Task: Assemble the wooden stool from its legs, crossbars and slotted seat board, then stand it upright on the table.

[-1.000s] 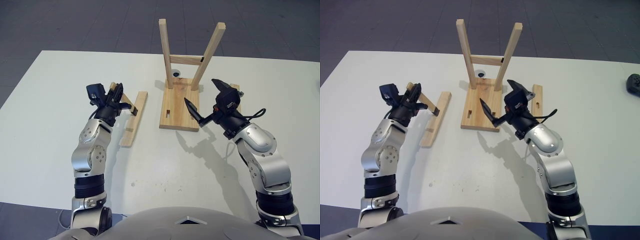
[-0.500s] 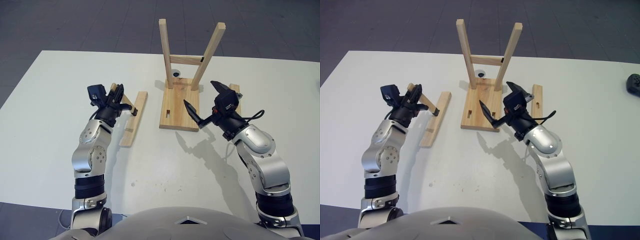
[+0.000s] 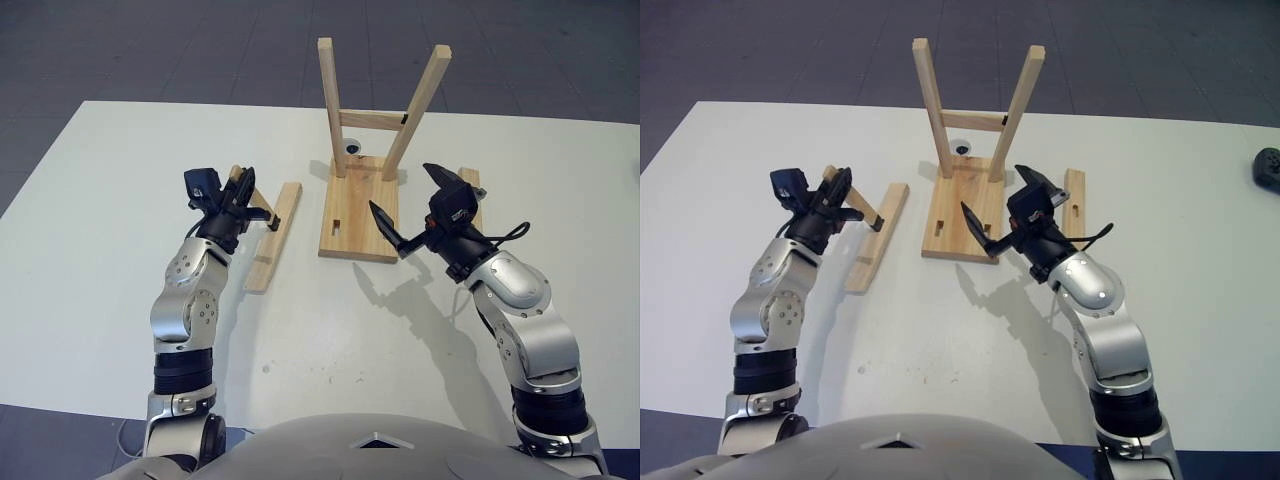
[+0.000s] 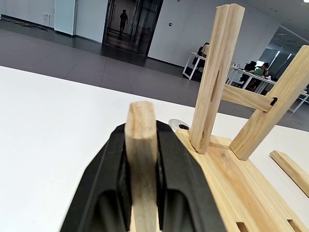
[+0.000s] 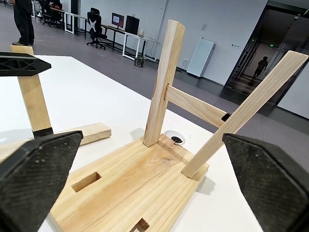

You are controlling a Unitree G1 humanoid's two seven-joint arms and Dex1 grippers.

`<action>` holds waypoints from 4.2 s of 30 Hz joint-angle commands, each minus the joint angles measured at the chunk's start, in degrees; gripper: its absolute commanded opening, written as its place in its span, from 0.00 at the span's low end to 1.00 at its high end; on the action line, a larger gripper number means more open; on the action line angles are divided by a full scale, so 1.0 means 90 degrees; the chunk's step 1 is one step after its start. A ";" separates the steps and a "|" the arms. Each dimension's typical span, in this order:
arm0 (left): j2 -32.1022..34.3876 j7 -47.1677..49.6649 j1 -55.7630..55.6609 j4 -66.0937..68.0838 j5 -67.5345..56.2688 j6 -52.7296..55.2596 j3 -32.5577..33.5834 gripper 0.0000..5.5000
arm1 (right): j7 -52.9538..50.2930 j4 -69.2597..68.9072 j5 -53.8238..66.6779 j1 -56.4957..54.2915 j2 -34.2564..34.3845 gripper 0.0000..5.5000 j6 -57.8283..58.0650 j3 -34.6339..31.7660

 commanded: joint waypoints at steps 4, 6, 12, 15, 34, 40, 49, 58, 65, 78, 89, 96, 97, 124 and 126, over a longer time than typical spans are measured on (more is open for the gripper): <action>0.0003 0.0039 0.0100 -0.0059 0.0115 0.0127 -0.0019 0.08 | 0.0033 0.0037 -0.0016 -0.0024 0.0026 0.98 -0.0030 0.0029; -0.0015 0.0056 0.0103 -0.0066 0.0111 0.0137 -0.0008 0.08 | 0.0035 0.0037 -0.0021 -0.0023 0.0024 0.98 -0.0032 0.0032; -0.0068 0.0140 -0.0084 -0.0207 -0.0006 0.0236 0.0043 0.08 | 0.0038 0.0033 -0.0048 0.0025 0.0020 0.98 -0.0061 0.0055; -0.0091 0.0141 -0.0151 -0.0306 -0.0073 0.0295 0.0023 0.08 | 0.0028 0.0027 -0.0066 0.0062 0.0026 0.98 -0.0083 0.0061; -0.0045 -0.0010 0.0057 0.0035 0.0258 0.0134 -0.0024 0.08 | 0.0023 0.0005 -0.0092 0.0057 0.0012 0.98 -0.0062 0.0030; -0.0059 0.0002 0.0180 0.0102 0.0451 -0.0053 -0.0024 0.08 | 0.0077 0.0060 -0.0067 -0.0018 0.0002 0.98 -0.0070 0.0030; 0.0111 -0.0146 0.0394 0.0048 0.0940 -0.0328 -0.0397 0.08 | 0.0090 0.0042 -0.0080 -0.0066 0.0017 0.98 -0.0071 0.0051; 0.0200 -0.0349 0.1161 -0.0037 0.0956 -0.0508 -0.0473 0.08 | 0.0120 0.0043 -0.0103 -0.0153 0.0004 0.98 -0.0099 0.0059; 0.0335 -0.0228 0.1250 0.0204 0.0730 0.0205 -0.0182 0.08 | 0.0138 0.0052 -0.0103 -0.0236 -0.0007 0.98 -0.0093 0.0053; 0.0537 0.0331 0.1217 -0.0205 0.0868 0.1069 -0.0594 0.08 | 0.0119 0.0050 -0.0145 -0.0270 -0.0047 0.98 -0.0136 -0.0010; 0.0474 0.0283 0.1372 -0.0139 0.1333 0.0436 -0.0863 0.08 | 0.0105 0.0102 -0.0171 -0.0336 -0.0040 0.98 -0.0153 -0.0036; 0.0166 0.0178 0.1363 -0.0103 0.1022 0.0036 -0.0496 0.08 | 0.0100 0.0134 -0.0184 -0.0364 -0.0033 0.98 -0.0187 -0.0032; 0.0174 0.0151 0.1384 -0.0110 0.1031 0.0028 -0.0519 0.08 | 0.0102 0.0144 -0.0185 -0.0380 -0.0032 0.98 -0.0192 -0.0030; 0.0148 0.0414 0.0317 -0.0757 0.1401 0.0049 -0.0298 0.43 | 0.0095 0.0185 -0.0248 -0.0275 0.0027 0.98 -0.0266 0.0047; 0.0149 0.0403 0.0214 -0.0862 0.1305 0.0152 -0.0229 0.47 | 0.0096 0.0165 -0.0249 -0.0247 0.0021 0.98 -0.0260 0.0037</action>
